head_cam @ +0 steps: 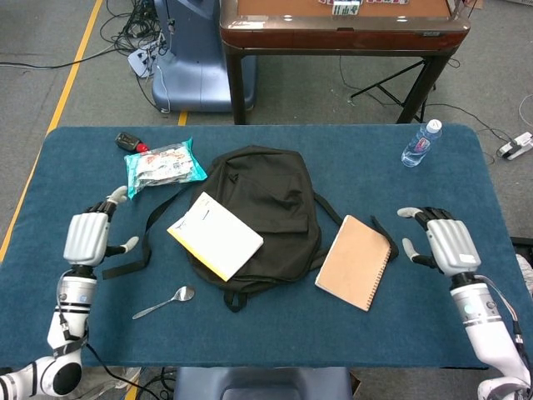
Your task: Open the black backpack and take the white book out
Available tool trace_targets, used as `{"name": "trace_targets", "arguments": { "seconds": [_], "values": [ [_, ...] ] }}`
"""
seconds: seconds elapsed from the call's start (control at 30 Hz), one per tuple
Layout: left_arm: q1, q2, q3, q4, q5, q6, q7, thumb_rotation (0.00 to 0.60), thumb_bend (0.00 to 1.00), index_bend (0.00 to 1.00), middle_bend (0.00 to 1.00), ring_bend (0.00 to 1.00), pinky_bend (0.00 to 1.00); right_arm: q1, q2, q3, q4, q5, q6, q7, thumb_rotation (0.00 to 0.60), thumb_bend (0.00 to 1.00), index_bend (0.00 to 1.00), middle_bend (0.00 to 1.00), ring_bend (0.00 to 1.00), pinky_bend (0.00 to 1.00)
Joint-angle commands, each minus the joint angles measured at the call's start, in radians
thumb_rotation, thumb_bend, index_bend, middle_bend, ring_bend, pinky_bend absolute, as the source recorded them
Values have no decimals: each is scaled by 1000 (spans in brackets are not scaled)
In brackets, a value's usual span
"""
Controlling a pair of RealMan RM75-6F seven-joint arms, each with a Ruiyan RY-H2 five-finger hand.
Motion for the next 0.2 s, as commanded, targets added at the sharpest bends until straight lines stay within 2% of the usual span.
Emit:
{"name": "trace_targets", "arguments": {
  "seconds": [0.03,0.2],
  "values": [
    [56,32,39,25,6,40,-16,600,122,175,270,331,387,-70,2,-37,14,-63,94,-20,600,393,319,347,272,249],
    [140,47,93,32,22,103,-19,600,123,186,278,330,372,-155,-30,-68,39,-115,197,-4,600,393,333,356,286,249]
  ]
}}
